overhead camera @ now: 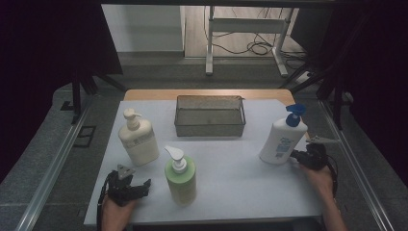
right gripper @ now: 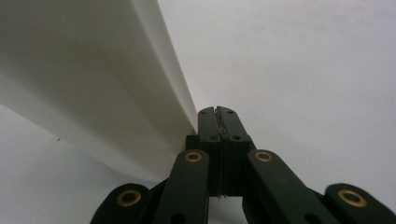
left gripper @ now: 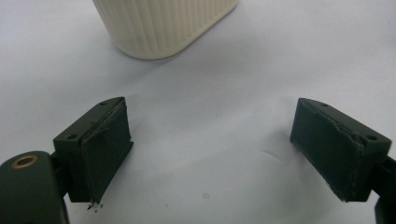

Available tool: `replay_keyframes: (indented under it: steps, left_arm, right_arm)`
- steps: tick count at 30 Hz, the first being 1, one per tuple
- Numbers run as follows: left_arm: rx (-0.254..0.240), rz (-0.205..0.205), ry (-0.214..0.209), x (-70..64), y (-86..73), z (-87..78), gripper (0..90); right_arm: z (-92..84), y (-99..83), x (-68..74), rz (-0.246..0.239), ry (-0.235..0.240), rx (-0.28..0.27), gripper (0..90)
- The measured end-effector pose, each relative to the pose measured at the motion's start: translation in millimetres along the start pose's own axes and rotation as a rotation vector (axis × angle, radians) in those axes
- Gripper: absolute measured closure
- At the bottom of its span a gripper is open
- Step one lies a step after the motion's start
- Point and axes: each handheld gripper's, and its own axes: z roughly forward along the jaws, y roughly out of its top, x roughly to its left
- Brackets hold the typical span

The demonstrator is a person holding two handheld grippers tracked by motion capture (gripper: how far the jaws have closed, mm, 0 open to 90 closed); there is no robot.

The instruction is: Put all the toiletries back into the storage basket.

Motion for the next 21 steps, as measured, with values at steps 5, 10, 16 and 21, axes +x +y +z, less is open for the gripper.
replay_keyframes:
  steps: [5,10,16,21]
  left_arm:
    - [0.0,0.0,0.0,0.0,0.0,0.0,11.9]
    - [0.0,0.0,0.0,0.0,0.0,0.0,11.9]
    - [0.0,0.0,0.0,0.0,0.0,0.0,11.9]
    - [0.0,0.0,0.0,0.0,0.0,0.0,11.9]
  right_arm:
    - [1.6,0.0,5.1,-0.009,0.01,0.001,88.6]
    - [2.3,0.8,10.1,-0.02,0.022,0.008,88.3]
    - [4.3,1.1,18.0,-0.039,0.043,0.011,87.2]
    - [5.6,0.8,22.8,-0.047,0.055,0.012,87.3]
